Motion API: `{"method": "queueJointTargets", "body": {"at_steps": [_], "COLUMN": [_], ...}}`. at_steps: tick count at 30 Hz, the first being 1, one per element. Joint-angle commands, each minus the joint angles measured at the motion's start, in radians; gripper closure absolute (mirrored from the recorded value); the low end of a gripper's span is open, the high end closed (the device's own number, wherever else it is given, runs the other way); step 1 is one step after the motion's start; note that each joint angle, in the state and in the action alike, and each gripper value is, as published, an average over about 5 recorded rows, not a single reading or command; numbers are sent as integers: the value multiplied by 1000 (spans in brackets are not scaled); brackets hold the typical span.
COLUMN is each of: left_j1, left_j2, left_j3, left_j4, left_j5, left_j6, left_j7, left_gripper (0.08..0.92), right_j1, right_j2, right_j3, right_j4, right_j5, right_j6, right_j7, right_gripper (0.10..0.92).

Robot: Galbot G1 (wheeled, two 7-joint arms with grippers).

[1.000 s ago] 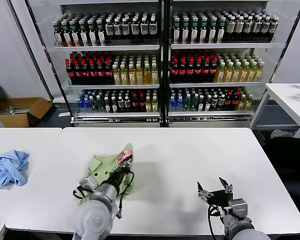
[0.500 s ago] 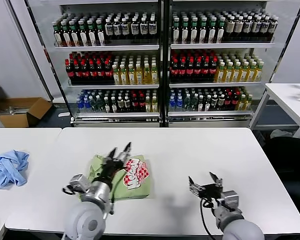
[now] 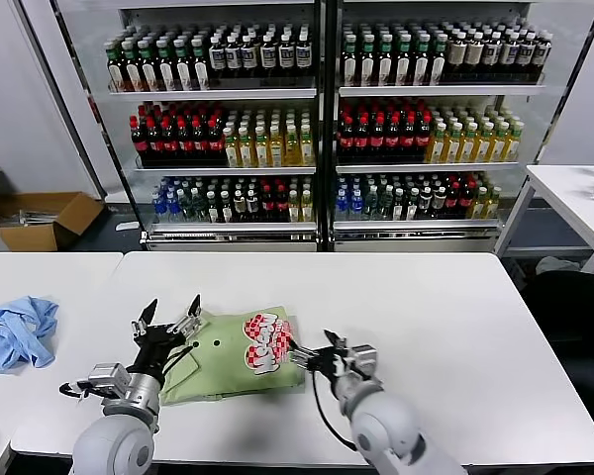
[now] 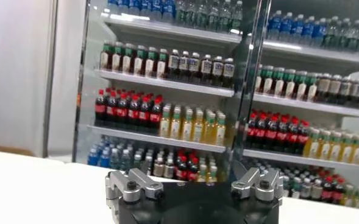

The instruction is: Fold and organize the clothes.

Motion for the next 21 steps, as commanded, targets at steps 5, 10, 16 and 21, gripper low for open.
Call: {"method": "queueJointTargets", "body": {"at_steps": [5, 10, 16, 21], "left_j1": [30, 20, 14, 12], "left_j2": [19, 28, 37, 38], "left_j3": [-47, -57, -63, -61], "left_j4": [22, 32, 27, 45], "left_j5": [80, 93, 112, 116], "left_j6": [-14, -19, -27, -32], "left_j7": [35, 40, 44, 44], "left_gripper": [177, 177, 177, 177], "right_j1": [155, 153, 148, 148], "right_j2": [99, 94, 89, 90], "right_j3": [-132, -124, -116, -100], "right_j4": [-248, -243, -249, -239], "right_j5": [79, 96, 98, 92], "right_j6": [-1, -1, 0, 2], "right_j7": [39, 37, 29, 16], "right_gripper": [203, 258, 440, 579]}}
